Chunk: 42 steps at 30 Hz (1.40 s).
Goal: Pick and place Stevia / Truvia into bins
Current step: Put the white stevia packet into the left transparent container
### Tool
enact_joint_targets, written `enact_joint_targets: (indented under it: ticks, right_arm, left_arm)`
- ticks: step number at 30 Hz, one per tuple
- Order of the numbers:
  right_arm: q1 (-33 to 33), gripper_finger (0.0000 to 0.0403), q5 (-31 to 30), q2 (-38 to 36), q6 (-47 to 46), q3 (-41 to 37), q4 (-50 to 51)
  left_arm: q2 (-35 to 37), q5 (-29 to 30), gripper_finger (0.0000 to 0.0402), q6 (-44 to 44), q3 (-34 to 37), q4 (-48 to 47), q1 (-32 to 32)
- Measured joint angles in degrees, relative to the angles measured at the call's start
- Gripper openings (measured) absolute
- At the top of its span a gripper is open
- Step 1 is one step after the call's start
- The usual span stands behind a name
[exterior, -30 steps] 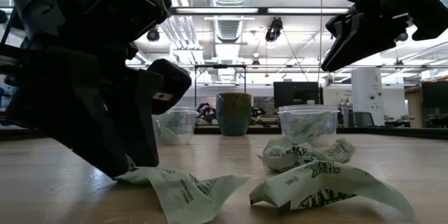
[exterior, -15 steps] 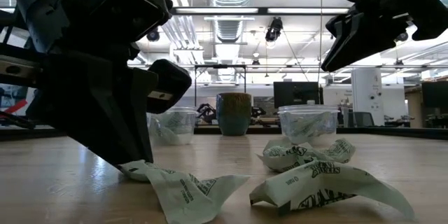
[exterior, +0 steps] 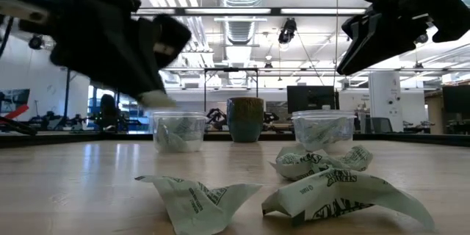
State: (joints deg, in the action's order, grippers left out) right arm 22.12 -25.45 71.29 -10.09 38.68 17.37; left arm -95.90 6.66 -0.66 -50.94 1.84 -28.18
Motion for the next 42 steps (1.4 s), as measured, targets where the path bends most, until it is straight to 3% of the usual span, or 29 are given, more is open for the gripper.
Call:
enact_joint_targets:
  ticks: [10,14,25,28,33,42]
  right_arm:
    - [0.0,0.0068,0.0,0.0,0.0,0.0,0.0]
    - [0.0,0.0072,0.0,0.0,0.0,0.1,0.0]
    - [0.0,0.0072,0.0,0.0,0.0,0.1,0.0]
    - [0.0,0.0068,0.0,0.0,0.0,0.1,0.0]
    - [0.0,0.0072,0.0,0.0,0.0,0.1,0.0]
    - [0.0,0.0074,0.0,0.0,0.0,0.1,0.1]
  left_arm:
    - [11.9,27.3,0.0008,-7.2,0.4,-12.9,0.8]
    - [15.2,33.6,0.0008,-9.2,1.6,-13.4,3.6]
    - [13.0,33.6,0.0008,-8.8,2.0,-14.5,13.7]
    - [11.4,31.1,0.0008,-8.8,2.0,-15.5,15.6]
    - [9.5,24.7,0.0008,-8.7,1.9,-15.9,16.9]
    - [9.2,24.3,0.0009,-8.6,1.8,-18.9,16.9]
